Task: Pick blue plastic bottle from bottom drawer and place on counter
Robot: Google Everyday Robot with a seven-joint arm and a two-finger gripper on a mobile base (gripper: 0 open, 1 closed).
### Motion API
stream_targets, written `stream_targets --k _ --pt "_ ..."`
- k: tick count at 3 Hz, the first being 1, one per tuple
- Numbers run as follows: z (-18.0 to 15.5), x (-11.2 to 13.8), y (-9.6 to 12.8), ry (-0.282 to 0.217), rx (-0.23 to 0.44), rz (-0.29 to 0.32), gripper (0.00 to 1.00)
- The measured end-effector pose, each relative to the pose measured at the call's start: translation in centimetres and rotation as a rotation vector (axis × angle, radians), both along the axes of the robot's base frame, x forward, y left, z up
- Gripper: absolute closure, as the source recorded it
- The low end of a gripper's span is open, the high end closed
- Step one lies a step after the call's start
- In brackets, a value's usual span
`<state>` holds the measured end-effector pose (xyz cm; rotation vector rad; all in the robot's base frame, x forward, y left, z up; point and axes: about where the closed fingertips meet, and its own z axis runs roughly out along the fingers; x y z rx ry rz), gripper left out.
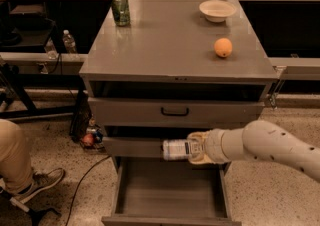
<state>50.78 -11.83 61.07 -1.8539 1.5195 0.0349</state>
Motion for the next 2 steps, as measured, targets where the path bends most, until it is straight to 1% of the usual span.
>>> stream_targets --k 1,2 --pt "5.3 -0.3 -0.8 -0.079 0.031 0.001 1.0" --pt "11.9 -0.3 -1.5 -0.121 0.032 -0.01 1.0"
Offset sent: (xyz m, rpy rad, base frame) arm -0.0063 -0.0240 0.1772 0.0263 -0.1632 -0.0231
